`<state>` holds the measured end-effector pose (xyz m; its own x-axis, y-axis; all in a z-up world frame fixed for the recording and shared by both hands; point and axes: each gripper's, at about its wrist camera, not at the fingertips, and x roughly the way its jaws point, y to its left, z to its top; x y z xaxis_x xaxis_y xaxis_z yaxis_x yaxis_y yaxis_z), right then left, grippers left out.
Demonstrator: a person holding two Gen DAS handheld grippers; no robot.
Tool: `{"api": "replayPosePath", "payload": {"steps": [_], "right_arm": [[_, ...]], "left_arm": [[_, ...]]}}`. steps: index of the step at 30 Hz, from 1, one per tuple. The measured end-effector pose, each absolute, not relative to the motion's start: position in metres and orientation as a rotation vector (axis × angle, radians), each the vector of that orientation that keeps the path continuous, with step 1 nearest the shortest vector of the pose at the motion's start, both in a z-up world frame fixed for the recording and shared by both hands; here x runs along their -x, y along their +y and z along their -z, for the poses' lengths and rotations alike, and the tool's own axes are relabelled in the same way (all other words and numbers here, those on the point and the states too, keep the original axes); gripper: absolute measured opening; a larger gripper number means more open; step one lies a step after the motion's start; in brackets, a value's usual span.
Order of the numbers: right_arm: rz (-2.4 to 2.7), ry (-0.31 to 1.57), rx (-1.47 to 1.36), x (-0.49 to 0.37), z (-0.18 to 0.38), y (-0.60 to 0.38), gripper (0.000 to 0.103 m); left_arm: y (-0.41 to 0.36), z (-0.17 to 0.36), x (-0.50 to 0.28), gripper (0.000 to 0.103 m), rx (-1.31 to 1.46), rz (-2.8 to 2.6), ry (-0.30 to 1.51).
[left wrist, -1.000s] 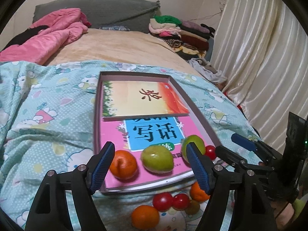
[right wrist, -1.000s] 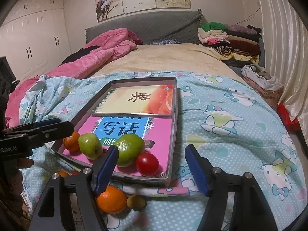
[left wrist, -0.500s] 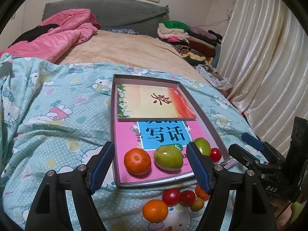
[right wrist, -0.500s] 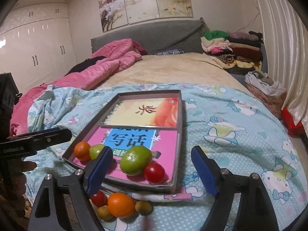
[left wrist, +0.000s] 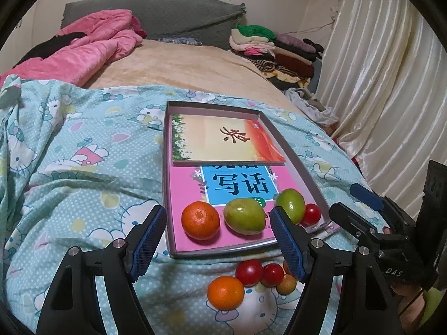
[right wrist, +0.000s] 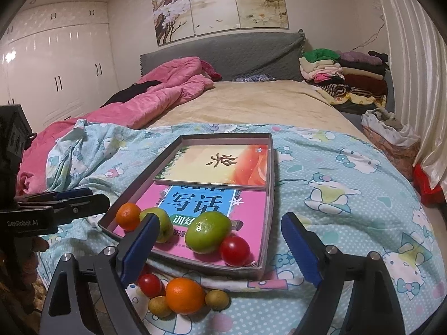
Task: Organize fruits
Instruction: 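Withdraw both open tools from the tray back toward the remaining fruit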
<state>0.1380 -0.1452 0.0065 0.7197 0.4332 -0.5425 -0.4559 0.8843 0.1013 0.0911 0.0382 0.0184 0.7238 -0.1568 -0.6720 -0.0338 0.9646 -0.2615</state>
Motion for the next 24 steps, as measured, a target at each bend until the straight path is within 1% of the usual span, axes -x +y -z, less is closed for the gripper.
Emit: {"api": "replayPosePath", "payload": {"steps": [16,24], "right_arm": [[-0.515,0.554,0.121,-0.115,-0.011,-0.135,0.089],[-0.527,0.547,0.118,-0.103,-0.017,-0.135,0.089]], "left_arm": [[0.038,-0.023,-0.074,0.078,0.265,0.06,0.765],[0.03,-0.022,-0.066,0.078,0.246,0.07,0.777]]}}
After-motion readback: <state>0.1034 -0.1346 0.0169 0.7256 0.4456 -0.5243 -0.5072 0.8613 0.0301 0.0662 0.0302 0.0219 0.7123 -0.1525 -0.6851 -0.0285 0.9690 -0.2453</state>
